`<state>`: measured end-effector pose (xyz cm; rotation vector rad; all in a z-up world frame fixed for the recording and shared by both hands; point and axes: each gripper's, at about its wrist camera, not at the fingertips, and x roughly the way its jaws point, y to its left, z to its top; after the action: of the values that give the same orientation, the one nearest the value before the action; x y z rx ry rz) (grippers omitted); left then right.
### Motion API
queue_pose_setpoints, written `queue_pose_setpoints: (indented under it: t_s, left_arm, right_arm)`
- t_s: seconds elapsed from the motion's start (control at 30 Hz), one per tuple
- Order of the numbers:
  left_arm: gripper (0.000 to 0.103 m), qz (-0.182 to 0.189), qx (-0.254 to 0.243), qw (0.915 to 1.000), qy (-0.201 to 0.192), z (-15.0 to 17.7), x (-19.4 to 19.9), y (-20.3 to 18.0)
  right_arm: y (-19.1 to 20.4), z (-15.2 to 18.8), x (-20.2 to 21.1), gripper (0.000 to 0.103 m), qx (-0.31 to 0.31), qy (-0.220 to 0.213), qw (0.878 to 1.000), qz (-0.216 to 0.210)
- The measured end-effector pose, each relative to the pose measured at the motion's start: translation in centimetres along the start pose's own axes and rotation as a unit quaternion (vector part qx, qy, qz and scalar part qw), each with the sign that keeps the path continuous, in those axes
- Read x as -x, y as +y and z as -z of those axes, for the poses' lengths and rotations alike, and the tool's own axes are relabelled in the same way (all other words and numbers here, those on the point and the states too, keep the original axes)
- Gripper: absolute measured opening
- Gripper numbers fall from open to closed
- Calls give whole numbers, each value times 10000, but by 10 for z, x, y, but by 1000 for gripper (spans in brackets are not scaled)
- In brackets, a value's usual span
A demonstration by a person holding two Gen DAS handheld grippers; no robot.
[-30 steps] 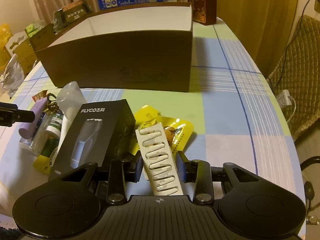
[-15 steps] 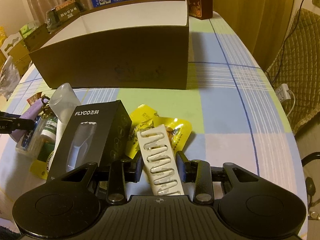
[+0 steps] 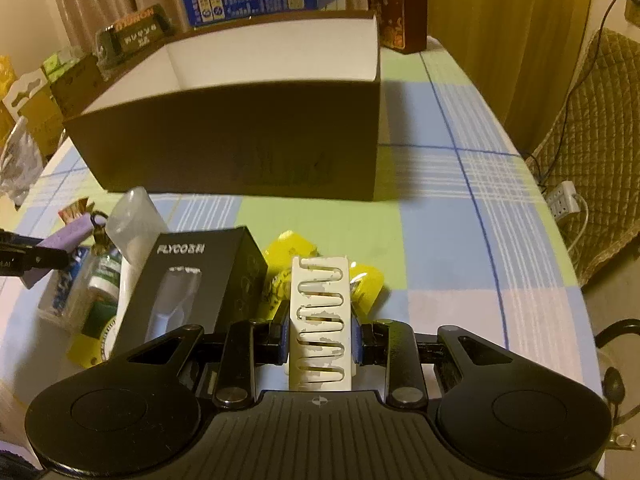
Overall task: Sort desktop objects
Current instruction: 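Carry both items into the brown box and open both tools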
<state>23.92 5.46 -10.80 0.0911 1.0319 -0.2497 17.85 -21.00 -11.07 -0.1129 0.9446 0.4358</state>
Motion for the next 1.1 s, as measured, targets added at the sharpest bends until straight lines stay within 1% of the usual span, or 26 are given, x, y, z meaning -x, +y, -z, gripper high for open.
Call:
queue_pose_setpoints:
  t_s: [0.33, 0.57, 0.7, 0.93, 1.1]
  left_arm:
    - [27, 83, 33, 9991, -426, -10, 33, 4]
    - [27, 177, 20, 9975, -684, -19, 49, 2]
    - [27, 263, -17, 9960, -852, -27, 56, 2]
    - [27, 397, -73, 9917, -1218, -48, 65, 1]
    - [27, 465, -119, 9883, -1447, -74, 66, 1]
  right_arm:
    - [-7, -14, 16, 25, -207, -199, 9996, -31]
    - [-4, -19, 22, 25, -190, -292, 9994, -50]
    - [-1, -29, 27, 25, -160, -443, 9988, -100]
    - [5, -59, 35, 25, -142, -734, 9969, -237]
    - [8, -92, 37, 25, -177, -981, 9940, -448]
